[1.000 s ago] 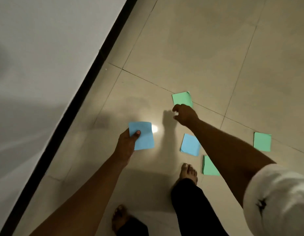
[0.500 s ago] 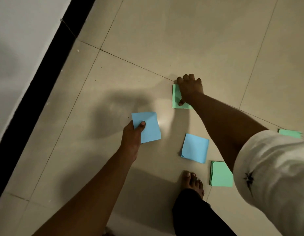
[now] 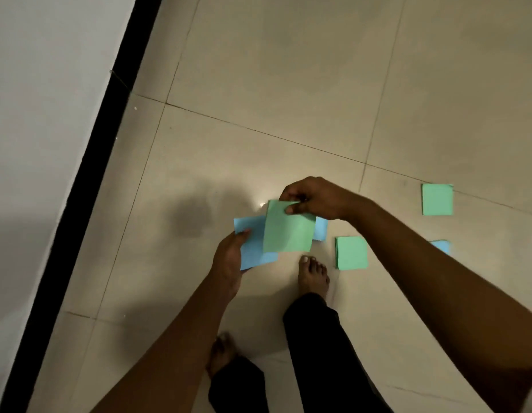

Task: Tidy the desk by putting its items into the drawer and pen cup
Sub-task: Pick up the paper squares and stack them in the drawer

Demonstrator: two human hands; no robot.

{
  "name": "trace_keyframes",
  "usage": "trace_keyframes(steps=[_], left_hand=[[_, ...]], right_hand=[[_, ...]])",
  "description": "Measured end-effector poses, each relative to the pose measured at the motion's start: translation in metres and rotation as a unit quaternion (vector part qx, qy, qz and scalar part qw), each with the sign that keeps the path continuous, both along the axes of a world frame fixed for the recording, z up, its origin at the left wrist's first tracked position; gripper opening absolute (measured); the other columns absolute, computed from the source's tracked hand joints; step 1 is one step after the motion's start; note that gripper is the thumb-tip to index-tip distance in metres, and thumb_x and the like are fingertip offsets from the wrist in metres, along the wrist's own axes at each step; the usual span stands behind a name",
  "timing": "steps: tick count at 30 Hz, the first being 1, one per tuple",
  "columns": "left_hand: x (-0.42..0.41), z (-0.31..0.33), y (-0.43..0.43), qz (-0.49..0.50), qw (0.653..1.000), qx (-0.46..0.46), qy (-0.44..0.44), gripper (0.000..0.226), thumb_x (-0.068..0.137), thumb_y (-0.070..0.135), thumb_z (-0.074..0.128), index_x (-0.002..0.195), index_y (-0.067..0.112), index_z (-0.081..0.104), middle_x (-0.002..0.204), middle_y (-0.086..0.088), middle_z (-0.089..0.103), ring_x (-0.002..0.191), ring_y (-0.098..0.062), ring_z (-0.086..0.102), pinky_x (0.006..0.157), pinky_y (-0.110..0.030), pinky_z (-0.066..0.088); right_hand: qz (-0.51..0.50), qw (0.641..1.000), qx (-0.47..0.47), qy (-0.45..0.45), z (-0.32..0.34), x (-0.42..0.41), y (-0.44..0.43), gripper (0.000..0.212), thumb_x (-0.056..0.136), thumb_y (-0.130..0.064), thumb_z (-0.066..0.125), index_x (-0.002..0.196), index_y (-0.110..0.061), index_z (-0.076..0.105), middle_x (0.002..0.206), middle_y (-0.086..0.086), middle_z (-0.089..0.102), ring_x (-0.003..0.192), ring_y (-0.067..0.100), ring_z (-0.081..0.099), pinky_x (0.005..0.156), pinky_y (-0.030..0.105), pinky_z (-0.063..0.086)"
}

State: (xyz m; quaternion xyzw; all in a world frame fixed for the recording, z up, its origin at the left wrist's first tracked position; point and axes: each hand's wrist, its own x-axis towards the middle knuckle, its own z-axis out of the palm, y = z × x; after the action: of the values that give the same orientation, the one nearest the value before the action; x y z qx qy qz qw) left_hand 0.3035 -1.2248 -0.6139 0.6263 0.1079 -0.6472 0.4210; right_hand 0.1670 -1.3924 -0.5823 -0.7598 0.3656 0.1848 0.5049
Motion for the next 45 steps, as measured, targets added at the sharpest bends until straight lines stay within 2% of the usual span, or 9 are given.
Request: trace_keyframes(steps=[2,5,9,15,21,30,37,41,45], left_hand=[[-0.014,0.021,0.007,0.001,0.995,-0.043,0.086,0.030,0.099,0.025,0.038,0.116,0.010,0.056,0.107,-0.008,0.064,0.095,-0.023,0.061,0.078,-0.035,0.053],[-0.031,0.038,0.023,-0.092,0.991,-0.074,0.056,0.040,0.087,0.040,0.058,0.119,0.017,0.058,0.113,-0.006,0.067,0.102,-0.024,0.064,0.085,-0.040,0.052],[-0.042,0.040,0.042,-0.152,0.986,-0.061,0.001,0.032,0.085,0.016,0.064,0.117,0.009,0.061,0.108,-0.010,0.070,0.097,-0.027,0.066,0.086,-0.043,0.051],[-0.046,0.007,0.060,-0.130,0.989,-0.033,-0.060,0.028,0.088,0.003,0.060,0.116,0.001,0.060,0.104,-0.014,0.068,0.093,-0.030,0.064,0.088,-0.044,0.049],[-0.039,-0.064,0.065,-0.098,0.989,-0.041,-0.099,0.016,0.086,0.001,0.061,0.097,0.013,0.064,0.094,-0.006,0.067,0.085,-0.024,0.062,0.081,-0.038,0.049],[-0.035,-0.130,0.070,-0.122,0.986,-0.048,-0.107,0.018,0.087,0.005,0.062,0.098,0.018,0.064,0.098,-0.002,0.068,0.091,-0.022,0.063,0.085,-0.039,0.050],[-0.042,-0.133,0.064,-0.130,0.984,-0.036,-0.113,0.017,0.086,0.006,0.064,0.096,0.019,0.065,0.099,-0.003,0.068,0.094,-0.025,0.063,0.087,-0.041,0.048],[-0.051,-0.113,0.063,-0.124,0.984,-0.029,-0.127,0.018,0.086,0.006,0.063,0.096,0.021,0.064,0.095,-0.002,0.068,0.089,-0.023,0.062,0.082,-0.039,0.049],[-0.063,-0.077,0.070,-0.114,0.986,-0.010,-0.119,0.018,0.086,0.005,0.062,0.091,0.022,0.063,0.091,-0.002,0.066,0.085,-0.022,0.060,0.075,-0.035,0.046]], right_hand=[[0.000,1.000,-0.011,0.006,0.014,-0.004,0.019,0.020,0.085,-0.018,0.067,0.105,-0.015,0.068,0.090,-0.002,0.063,0.083,0.010,0.052,0.067,0.011,0.035],[-0.029,1.000,0.003,0.008,0.027,-0.013,0.044,0.022,0.082,-0.018,0.070,0.104,-0.015,0.069,0.088,-0.003,0.064,0.083,0.009,0.053,0.067,0.012,0.036],[-0.073,0.997,0.028,-0.013,0.025,-0.020,0.082,0.022,0.077,-0.018,0.075,0.098,-0.014,0.069,0.096,0.002,0.071,0.086,0.010,0.061,0.073,0.018,0.044],[-0.379,0.920,-0.086,-0.046,-0.034,-0.057,0.090,0.015,0.079,-0.001,0.068,0.094,-0.005,0.067,0.089,0.009,0.070,0.075,-0.003,0.064,0.072,0.011,0.045],[-0.161,0.949,-0.195,0.187,-0.135,-0.075,0.073,0.050,0.085,-0.011,0.062,0.132,-0.014,0.046,0.130,0.010,0.046,0.121,0.029,0.043,0.092,0.038,0.042],[-0.015,0.921,-0.300,0.249,-0.208,-0.074,0.064,0.096,0.068,-0.031,0.081,0.143,-0.012,0.025,0.139,0.012,0.034,0.125,0.031,0.038,0.095,0.042,0.038],[-0.010,0.918,-0.302,0.257,-0.204,-0.085,0.044,0.050,0.082,-0.032,0.069,0.125,-0.014,0.050,0.126,0.011,0.048,0.122,0.030,0.040,0.098,0.041,0.032],[-0.206,0.953,-0.194,0.113,-0.169,-0.100,0.055,0.024,0.082,-0.020,0.067,0.104,-0.013,0.063,0.111,0.010,0.059,0.108,0.027,0.053,0.083,0.031,0.038],[-0.448,0.886,-0.121,-0.009,-0.091,-0.130,0.078,0.010,0.082,-0.013,0.068,0.089,-0.016,0.062,0.077,-0.005,0.060,0.075,0.010,0.054,0.065,0.020,0.037]])
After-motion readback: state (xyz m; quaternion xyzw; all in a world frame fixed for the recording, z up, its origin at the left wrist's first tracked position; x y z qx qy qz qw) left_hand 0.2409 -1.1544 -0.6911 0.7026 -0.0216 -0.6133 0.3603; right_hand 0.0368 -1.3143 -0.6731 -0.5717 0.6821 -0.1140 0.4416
